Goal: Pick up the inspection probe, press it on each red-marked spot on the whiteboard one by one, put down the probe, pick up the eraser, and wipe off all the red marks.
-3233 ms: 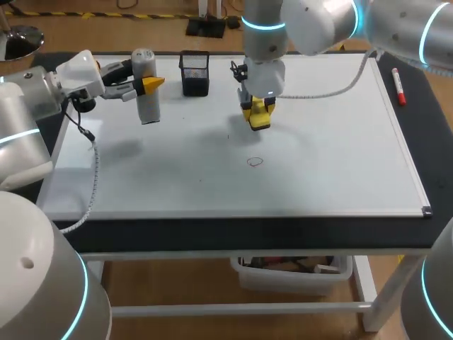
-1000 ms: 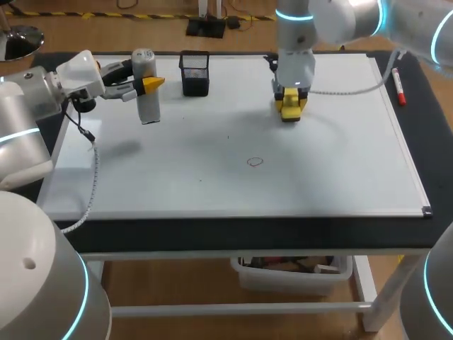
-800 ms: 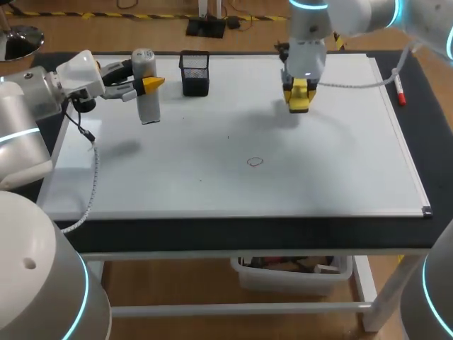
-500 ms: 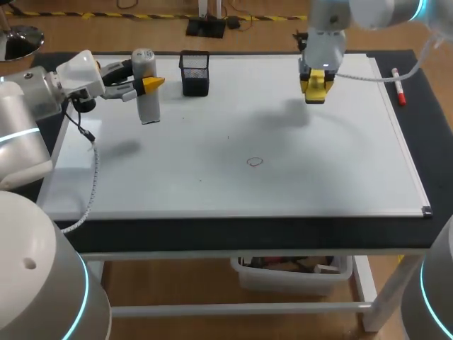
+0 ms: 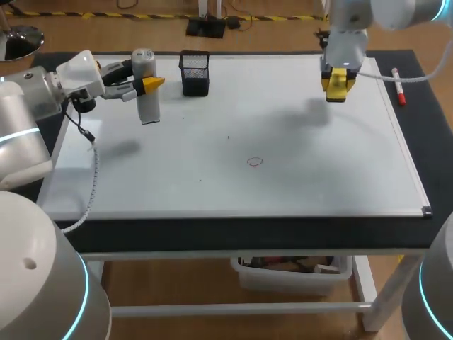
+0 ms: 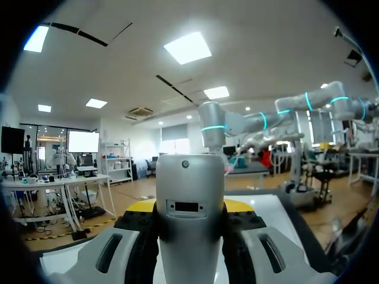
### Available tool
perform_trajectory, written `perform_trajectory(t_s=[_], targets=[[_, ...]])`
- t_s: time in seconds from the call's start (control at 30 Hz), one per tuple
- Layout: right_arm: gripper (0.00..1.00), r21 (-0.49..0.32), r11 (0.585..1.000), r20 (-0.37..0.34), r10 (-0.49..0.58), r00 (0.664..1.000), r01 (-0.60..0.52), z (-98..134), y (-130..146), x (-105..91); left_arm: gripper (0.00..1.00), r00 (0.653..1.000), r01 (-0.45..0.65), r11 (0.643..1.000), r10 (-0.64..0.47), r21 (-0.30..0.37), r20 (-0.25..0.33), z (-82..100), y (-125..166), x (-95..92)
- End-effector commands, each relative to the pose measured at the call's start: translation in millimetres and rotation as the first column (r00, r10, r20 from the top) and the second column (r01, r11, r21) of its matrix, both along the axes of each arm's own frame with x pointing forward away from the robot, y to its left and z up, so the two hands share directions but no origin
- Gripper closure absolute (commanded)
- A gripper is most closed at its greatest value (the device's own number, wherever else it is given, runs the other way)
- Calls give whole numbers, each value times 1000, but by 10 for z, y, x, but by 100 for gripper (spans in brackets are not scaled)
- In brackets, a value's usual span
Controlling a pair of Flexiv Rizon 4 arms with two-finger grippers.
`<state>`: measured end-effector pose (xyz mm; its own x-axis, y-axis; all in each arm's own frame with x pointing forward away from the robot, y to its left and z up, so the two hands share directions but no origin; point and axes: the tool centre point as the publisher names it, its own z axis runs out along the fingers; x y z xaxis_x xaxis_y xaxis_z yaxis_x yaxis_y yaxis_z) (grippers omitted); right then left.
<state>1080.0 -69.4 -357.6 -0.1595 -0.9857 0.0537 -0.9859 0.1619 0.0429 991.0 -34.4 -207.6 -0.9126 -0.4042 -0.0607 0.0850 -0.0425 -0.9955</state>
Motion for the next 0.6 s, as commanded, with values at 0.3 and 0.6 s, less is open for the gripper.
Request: perform_trajectory(t_s=[0.3,0.6], targets=[[100,13,1000,5,-18,1000,18,61,-82,3,100,1000,0,1000,0,-3,4,-3,-2,2],[100,13,1000,5,-18,1000,18,61,-82,3,100,1000,0,1000,0,-3,4,-3,-2,2]])
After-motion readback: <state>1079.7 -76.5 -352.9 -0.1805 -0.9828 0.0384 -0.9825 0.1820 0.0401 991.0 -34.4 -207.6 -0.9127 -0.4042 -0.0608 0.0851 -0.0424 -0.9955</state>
